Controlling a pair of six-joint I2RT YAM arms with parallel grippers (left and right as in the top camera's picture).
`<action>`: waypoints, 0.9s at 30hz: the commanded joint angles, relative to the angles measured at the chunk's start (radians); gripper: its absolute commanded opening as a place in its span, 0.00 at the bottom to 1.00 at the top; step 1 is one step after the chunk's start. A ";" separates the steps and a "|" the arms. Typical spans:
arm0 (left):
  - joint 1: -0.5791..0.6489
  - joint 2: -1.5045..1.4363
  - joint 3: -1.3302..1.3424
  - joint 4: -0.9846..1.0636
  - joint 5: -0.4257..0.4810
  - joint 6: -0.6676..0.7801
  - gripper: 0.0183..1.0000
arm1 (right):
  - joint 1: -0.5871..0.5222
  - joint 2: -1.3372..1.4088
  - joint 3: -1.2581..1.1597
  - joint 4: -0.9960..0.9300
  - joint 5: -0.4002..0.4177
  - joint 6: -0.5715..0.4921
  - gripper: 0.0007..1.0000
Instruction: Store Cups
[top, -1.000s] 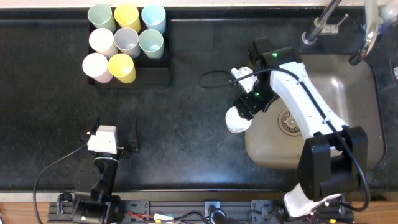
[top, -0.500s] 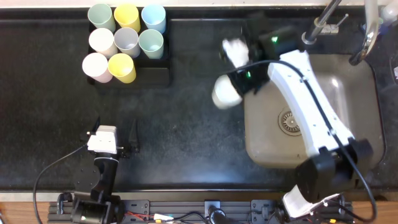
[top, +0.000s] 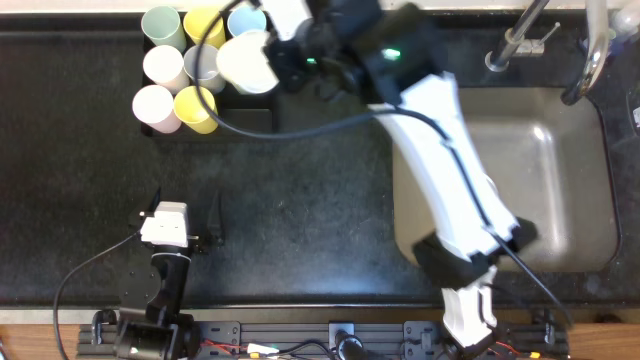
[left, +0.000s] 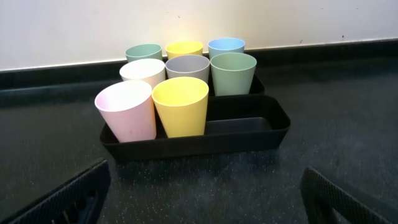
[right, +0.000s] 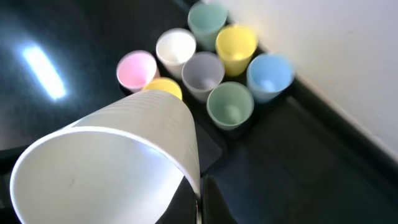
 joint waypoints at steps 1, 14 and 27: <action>0.006 -0.009 0.000 -0.005 0.010 0.023 1.00 | 0.025 0.119 0.024 0.021 0.062 0.020 0.04; 0.006 -0.009 0.000 -0.005 0.010 0.023 1.00 | 0.048 0.254 0.023 0.031 0.161 -0.057 0.04; 0.006 -0.009 0.000 -0.005 0.010 0.023 1.00 | 0.070 0.361 0.023 0.011 0.162 -0.084 0.04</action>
